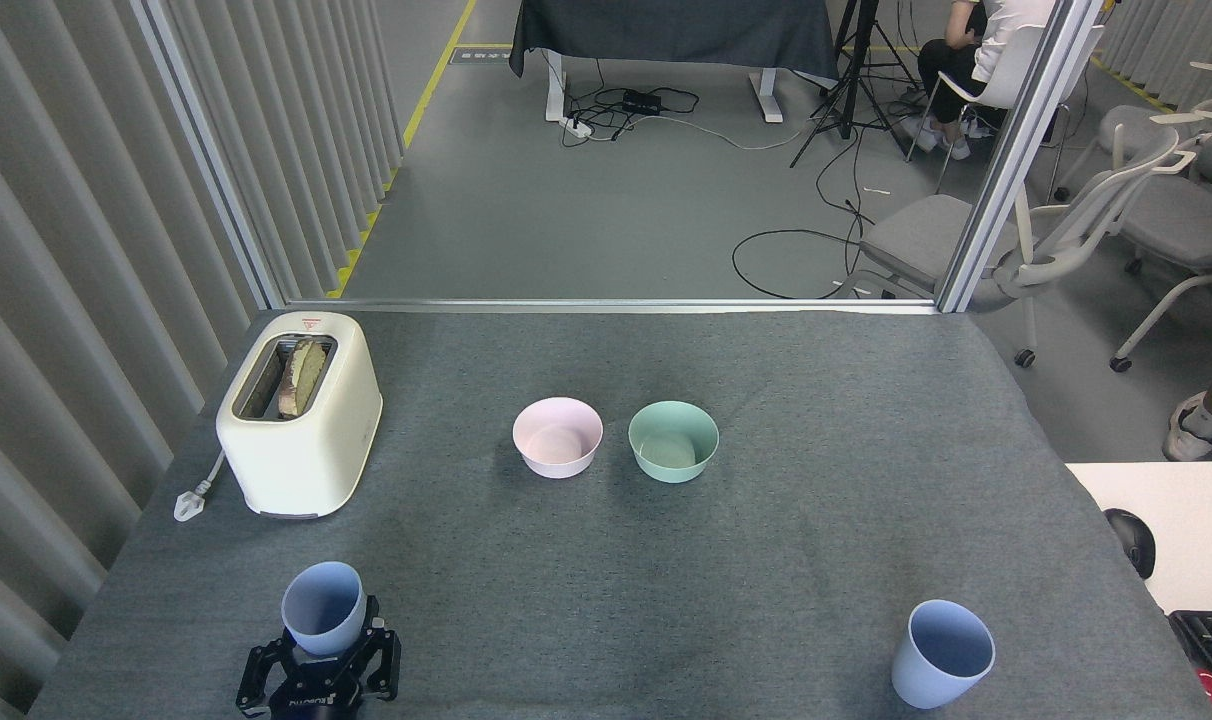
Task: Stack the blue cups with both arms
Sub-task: 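Reach the left gripper to the blue cup nearest it and grasp it, then carry the held blue cup toward the table center and lower it, then open the left gripper and withdraw it from the placed cup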
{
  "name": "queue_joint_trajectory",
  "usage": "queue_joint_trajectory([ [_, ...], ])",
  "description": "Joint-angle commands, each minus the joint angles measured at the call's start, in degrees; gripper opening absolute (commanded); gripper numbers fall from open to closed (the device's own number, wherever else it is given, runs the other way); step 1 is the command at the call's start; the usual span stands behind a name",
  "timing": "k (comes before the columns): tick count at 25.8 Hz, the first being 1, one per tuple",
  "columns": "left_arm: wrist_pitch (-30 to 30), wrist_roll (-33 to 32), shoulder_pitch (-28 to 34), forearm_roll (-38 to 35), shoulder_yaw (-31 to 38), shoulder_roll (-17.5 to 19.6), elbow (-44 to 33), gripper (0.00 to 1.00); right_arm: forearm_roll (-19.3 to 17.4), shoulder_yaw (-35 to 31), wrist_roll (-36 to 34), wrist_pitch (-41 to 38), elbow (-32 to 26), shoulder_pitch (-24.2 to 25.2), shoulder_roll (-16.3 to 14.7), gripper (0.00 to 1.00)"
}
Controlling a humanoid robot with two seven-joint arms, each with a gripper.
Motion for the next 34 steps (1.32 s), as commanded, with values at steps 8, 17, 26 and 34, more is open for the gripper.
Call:
queue_joint_trajectory([
  [8,-2.8,0.3,-0.6,-3.0,-20.4,-4.2,-4.3,0.70,0.0,0.1,-0.2,0.8,0.3,0.0,0.0,1.00],
  [17,-1.1,0.3,-4.1,-7.3,-25.4,-6.0,4.3,0.68,0.0,0.2,-0.4,1.5,0.3,0.4,-0.1,1.00],
  [26,-2.0,0.3,-4.2,-7.3,-25.7,-6.1,4.3,0.78,0.0,2.6,-0.4,2.9,0.3,0.4,-0.1,1.00],
  [34,-2.1,0.3,-4.1,-7.2,-25.7,-5.9,5.9,0.93,-0.1,2.9,-0.6,3.3,0.4,0.5,-0.1,1.00],
])
